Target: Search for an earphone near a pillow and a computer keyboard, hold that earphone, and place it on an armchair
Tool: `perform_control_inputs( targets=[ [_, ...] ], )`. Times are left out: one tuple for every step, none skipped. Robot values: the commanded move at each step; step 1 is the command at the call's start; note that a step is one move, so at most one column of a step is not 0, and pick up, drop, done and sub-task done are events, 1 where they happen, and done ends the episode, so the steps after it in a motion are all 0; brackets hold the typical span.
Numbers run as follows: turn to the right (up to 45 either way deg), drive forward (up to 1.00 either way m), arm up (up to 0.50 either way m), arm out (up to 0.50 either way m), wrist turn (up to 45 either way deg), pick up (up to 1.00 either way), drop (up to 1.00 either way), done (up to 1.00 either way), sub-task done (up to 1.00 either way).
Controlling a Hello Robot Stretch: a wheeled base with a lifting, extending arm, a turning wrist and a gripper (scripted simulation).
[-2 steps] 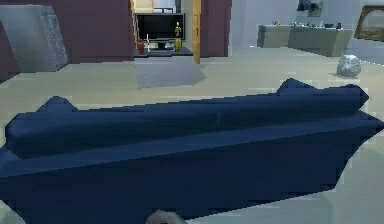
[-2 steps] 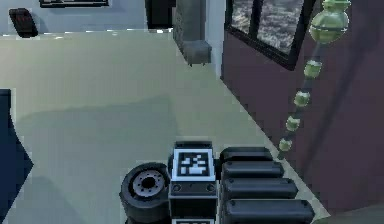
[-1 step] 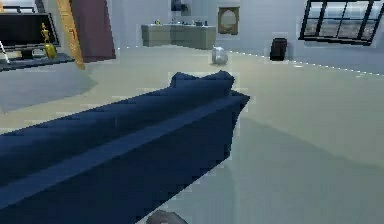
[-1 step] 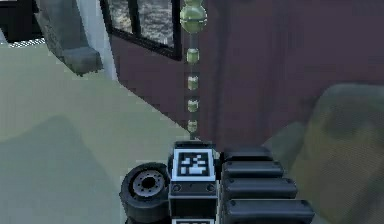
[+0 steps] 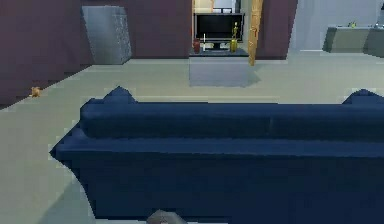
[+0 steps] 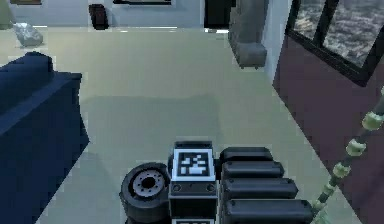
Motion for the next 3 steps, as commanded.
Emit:
perform_control_inputs(
  targets=[
    [-45.0,0.00,0.00,0.00,0.0,0.00,0.00,0.00,0.00],
    [-45.0,0.00,0.00,0.00,0.0,0.00,0.00,0.00,0.00],
    [-33.0,0.00,0.00,0.00,0.0,0.00,0.00,0.00,0.00]
  ],
)
